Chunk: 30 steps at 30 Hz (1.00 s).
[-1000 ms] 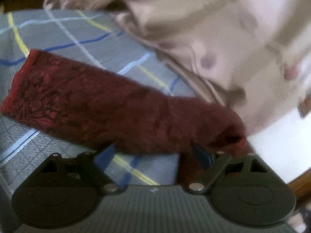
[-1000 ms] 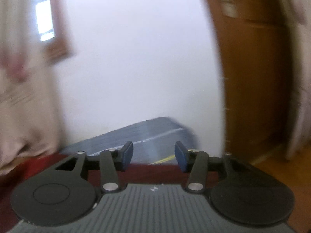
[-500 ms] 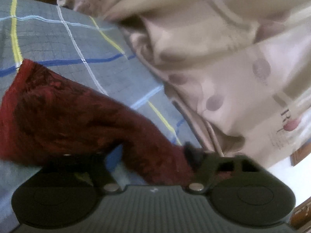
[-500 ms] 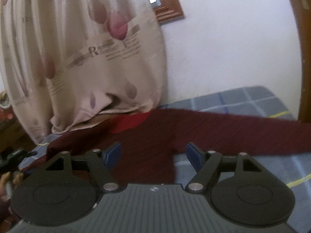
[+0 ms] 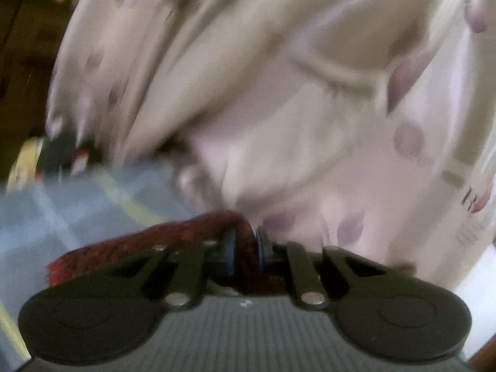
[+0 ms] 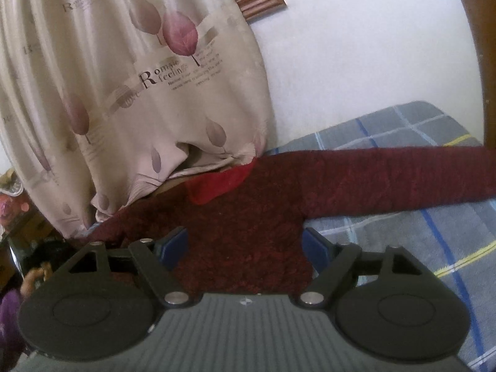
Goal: Fold small clothes
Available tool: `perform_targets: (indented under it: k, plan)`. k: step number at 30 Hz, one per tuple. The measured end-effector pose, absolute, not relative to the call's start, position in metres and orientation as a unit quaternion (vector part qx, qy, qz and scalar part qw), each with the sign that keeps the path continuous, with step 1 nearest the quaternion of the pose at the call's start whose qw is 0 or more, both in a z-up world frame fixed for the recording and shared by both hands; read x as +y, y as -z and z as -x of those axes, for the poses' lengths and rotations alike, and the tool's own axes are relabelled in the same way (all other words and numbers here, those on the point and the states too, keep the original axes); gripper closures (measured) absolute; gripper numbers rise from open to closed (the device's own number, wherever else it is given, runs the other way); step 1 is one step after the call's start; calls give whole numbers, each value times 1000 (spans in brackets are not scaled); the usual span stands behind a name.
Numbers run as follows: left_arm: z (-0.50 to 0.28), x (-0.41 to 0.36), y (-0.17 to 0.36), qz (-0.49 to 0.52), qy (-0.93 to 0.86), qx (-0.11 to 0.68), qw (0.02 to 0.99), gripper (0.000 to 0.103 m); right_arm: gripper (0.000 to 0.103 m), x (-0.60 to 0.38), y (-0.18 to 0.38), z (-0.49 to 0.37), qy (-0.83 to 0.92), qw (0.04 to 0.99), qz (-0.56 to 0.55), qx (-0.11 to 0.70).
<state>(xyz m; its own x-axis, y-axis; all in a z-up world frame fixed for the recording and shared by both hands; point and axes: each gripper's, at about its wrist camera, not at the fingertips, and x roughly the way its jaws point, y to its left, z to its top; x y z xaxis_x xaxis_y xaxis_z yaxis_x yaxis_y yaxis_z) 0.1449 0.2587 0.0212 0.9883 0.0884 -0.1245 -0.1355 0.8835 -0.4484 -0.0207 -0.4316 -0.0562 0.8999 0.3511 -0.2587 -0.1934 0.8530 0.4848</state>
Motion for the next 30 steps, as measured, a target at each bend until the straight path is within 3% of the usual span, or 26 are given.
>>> perform_targets:
  k: [4, 13, 20, 25, 30]
  plan:
    - [-168, 262, -44, 166, -64, 32, 984, 90, 22, -424, 62, 16, -146, 945, -231, 181]
    - [-239, 304, 37, 195, -194, 175, 946, 90, 22, -414, 79, 6, -149, 933, -248, 213]
    - [-189, 323, 20, 281, -182, 102, 937, 87, 16, -430, 80, 5, -140, 929, -269, 214]
    - [-168, 272, -5, 271, -88, 126, 950, 82, 16, -410, 51, -29, -192, 935, -212, 211]
    - [-161, 183, -1, 275, 59, 166, 945, 81, 16, -350, -20, -121, -311, 917, -130, 215]
